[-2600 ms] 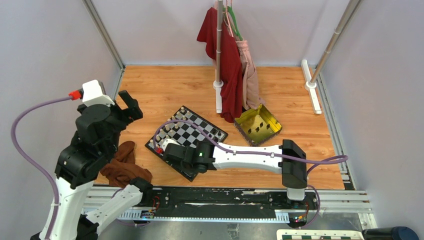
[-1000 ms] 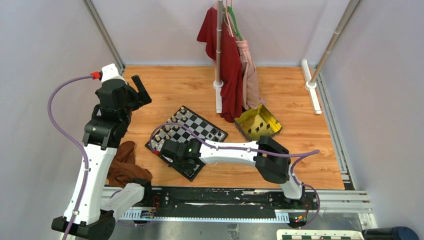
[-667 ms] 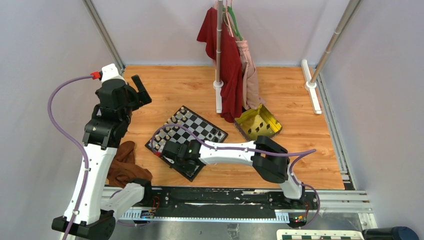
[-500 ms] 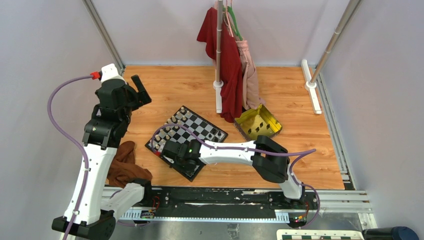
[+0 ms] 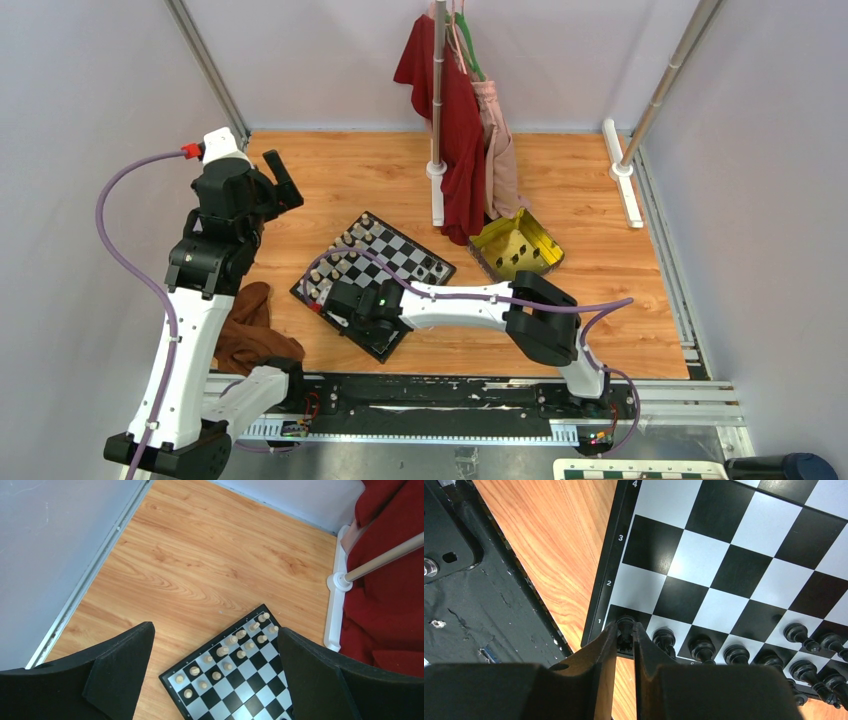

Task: Set up the chess pieces on the board
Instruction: Place the chess piece on the chessboard.

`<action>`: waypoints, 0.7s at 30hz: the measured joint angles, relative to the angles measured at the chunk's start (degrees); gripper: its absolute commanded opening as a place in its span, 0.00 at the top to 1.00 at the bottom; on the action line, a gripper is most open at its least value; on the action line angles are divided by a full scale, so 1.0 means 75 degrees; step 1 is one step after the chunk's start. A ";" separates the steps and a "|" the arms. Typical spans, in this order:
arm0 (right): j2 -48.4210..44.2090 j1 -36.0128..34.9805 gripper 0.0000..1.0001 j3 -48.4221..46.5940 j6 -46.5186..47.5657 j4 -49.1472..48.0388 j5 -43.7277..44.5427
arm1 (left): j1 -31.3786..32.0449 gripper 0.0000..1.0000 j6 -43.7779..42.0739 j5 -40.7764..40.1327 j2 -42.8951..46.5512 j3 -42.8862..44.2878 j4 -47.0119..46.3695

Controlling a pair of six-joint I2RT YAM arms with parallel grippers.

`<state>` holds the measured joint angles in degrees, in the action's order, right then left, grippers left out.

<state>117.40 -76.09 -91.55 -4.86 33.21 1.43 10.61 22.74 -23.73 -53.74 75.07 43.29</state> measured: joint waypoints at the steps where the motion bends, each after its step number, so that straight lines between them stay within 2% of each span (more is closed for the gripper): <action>1: -0.0003 0.0000 0.77 0.0009 0.0003 -0.0012 0.0000 | 0.0000 0.00 0.0000 0.0009 0.0000 -0.0009 -0.0006; 6: -0.0003 0.0000 0.72 0.0119 0.0003 0.0003 -0.0003 | 0.0000 0.00 0.0003 0.0029 0.0000 -0.0067 -0.0052; 21: -0.0003 0.0000 0.70 0.0128 0.0032 0.0085 -0.0026 | 0.0000 0.00 0.0009 0.0079 0.0000 -0.0070 -0.0108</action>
<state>117.38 -76.09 -90.59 -4.62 33.85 1.23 10.61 22.81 -23.14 -53.74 74.54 42.48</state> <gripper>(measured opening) 0.295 0.997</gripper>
